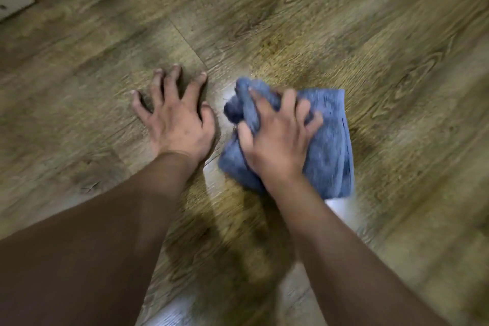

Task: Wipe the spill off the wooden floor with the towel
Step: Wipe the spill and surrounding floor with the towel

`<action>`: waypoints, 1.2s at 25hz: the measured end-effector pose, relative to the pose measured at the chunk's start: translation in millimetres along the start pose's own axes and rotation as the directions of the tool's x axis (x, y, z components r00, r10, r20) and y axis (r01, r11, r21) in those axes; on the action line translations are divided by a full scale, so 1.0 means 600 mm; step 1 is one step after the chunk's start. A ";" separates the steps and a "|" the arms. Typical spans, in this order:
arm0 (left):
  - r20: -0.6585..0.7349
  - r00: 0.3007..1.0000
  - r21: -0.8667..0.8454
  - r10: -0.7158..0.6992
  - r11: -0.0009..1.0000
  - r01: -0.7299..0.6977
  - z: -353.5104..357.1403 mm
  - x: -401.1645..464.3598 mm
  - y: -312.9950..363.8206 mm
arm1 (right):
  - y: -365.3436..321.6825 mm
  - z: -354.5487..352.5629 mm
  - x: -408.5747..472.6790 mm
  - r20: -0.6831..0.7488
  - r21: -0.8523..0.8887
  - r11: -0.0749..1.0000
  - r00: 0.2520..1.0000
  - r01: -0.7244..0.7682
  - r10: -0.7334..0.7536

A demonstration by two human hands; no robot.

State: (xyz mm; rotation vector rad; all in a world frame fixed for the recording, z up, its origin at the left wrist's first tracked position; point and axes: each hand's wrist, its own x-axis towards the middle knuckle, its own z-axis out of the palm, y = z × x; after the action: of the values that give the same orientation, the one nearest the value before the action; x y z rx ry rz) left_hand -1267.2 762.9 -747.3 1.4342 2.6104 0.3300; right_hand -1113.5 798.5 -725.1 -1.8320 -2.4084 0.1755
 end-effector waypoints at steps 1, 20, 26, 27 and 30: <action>0.002 1.000 -0.003 -0.003 1.000 0.003 -0.001 0.001 0.000 | -0.005 0.002 0.046 -0.014 -0.011 1.000 1.000 0.001 -0.001; 0.107 0.994 -0.076 0.010 0.997 -0.002 -0.006 0.011 -0.004 | 0.013 0.000 -0.163 -0.056 -0.019 0.997 0.995 0.078 -0.079; 0.014 1.000 -0.245 0.006 0.970 -0.002 -0.062 -0.103 -0.154 | 0.019 -0.009 -0.387 0.042 0.023 0.995 0.994 0.097 -0.098; -0.027 0.998 -0.171 -0.056 0.984 0.051 -0.068 -0.126 -0.187 | 0.016 -0.008 -0.414 0.045 0.016 0.995 0.994 0.103 -0.104; -0.065 0.989 -0.043 -0.130 0.991 0.127 -0.057 -0.153 -0.241 | 0.009 -0.001 -0.447 0.051 0.012 0.993 0.991 0.120 -0.121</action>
State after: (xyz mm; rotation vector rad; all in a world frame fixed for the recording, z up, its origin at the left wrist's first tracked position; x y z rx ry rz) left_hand -1343.5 606.0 -749.8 1.2561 2.7177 0.4176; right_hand -1037.2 541.2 -730.2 -1.6916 -2.5392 0.2250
